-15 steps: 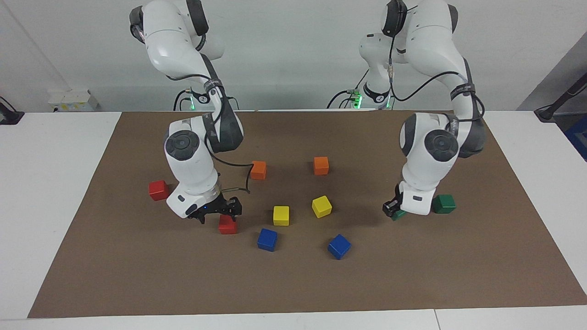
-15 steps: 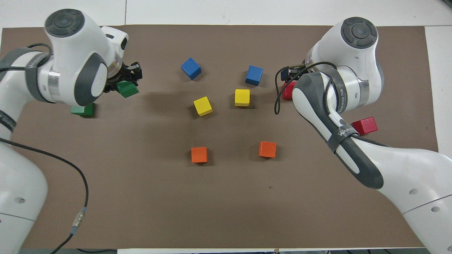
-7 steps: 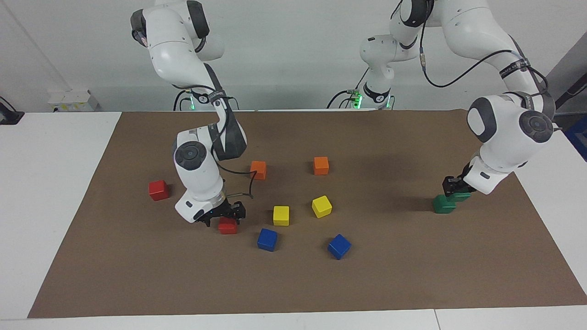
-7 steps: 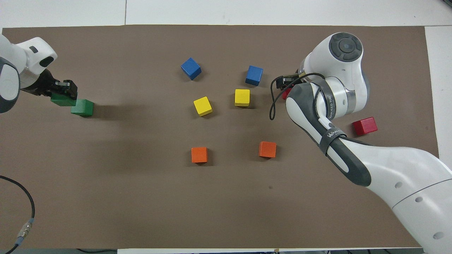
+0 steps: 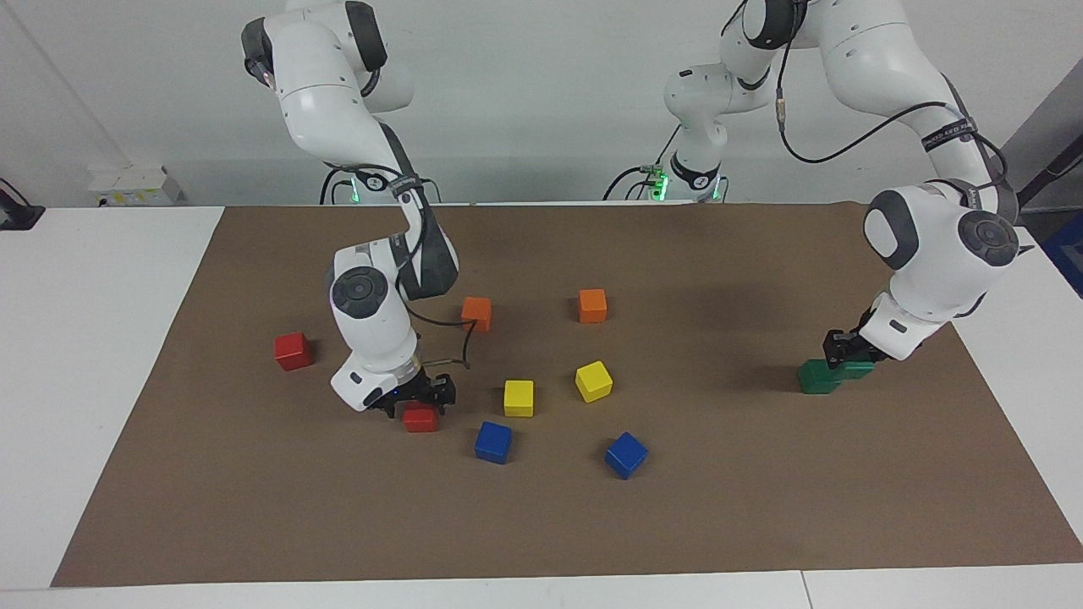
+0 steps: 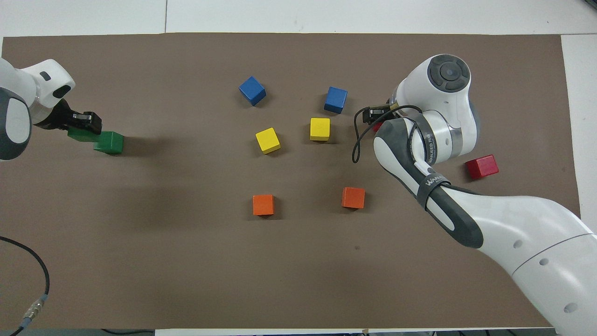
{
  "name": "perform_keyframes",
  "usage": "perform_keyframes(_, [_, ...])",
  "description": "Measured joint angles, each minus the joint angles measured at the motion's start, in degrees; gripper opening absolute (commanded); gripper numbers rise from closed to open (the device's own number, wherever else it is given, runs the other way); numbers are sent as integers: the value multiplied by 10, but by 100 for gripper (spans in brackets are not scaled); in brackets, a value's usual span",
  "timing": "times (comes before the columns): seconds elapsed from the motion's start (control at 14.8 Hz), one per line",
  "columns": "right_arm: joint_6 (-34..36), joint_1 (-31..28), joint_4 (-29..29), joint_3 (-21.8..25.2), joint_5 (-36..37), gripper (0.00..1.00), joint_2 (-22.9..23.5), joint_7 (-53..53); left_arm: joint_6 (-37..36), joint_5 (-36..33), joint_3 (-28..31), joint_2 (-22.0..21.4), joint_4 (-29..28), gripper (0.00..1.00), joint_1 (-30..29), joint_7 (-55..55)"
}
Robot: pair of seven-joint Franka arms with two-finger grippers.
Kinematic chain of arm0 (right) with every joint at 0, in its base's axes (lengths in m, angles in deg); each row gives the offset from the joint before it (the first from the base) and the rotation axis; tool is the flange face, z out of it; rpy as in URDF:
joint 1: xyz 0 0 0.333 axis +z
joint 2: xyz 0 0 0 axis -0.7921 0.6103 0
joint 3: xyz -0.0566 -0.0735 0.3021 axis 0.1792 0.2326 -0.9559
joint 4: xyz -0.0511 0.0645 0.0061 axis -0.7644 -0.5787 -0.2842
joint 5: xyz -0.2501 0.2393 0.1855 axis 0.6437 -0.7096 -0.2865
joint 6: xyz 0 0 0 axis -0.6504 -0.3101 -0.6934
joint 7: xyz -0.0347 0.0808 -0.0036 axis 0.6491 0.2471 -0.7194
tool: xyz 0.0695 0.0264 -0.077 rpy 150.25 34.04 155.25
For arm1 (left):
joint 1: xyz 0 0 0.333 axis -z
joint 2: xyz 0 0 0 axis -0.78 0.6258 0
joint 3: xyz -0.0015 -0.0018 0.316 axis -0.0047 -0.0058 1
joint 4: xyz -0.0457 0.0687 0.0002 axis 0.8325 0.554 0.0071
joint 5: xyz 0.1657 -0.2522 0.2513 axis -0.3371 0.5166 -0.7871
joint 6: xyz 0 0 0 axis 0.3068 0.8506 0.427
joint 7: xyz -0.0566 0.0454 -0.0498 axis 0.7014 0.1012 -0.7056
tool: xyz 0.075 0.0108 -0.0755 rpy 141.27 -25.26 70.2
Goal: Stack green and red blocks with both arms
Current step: 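Stack green on green with the left gripper while the right gripper grasps red, then stack the red block onto the other red block with the right gripper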
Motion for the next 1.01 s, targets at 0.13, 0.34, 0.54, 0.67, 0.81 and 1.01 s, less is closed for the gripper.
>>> perform_keyframes(0.13, [0,6,2,0,0,0,0,12,11,1,0,-6,-17,0,-5,0])
perform_keyframes(0.34, [5,6,0,1,0,0,-1,15,19,27,0,-13,-29,0,-8,-4])
perform_keyframes(0.54, [48,-2,-28,5,0,0,-8,15,38,38,-1,-19,-45,0,-8,-20])
perform_keyframes(0.67, [89,-14,-59,6,0,0,-16,15,43,38,-1,-20,-50,0,-8,-23])
perform_keyframes(0.81, [119,-28,-78,7,2,0,-34,10,48,38,-1,-20,-51,0,-8,-23])
perform_keyframes(1.01, [165,-67,-82,8,3,0,-68,-74,49,38,-1,-20,-51,0,-8,-24])
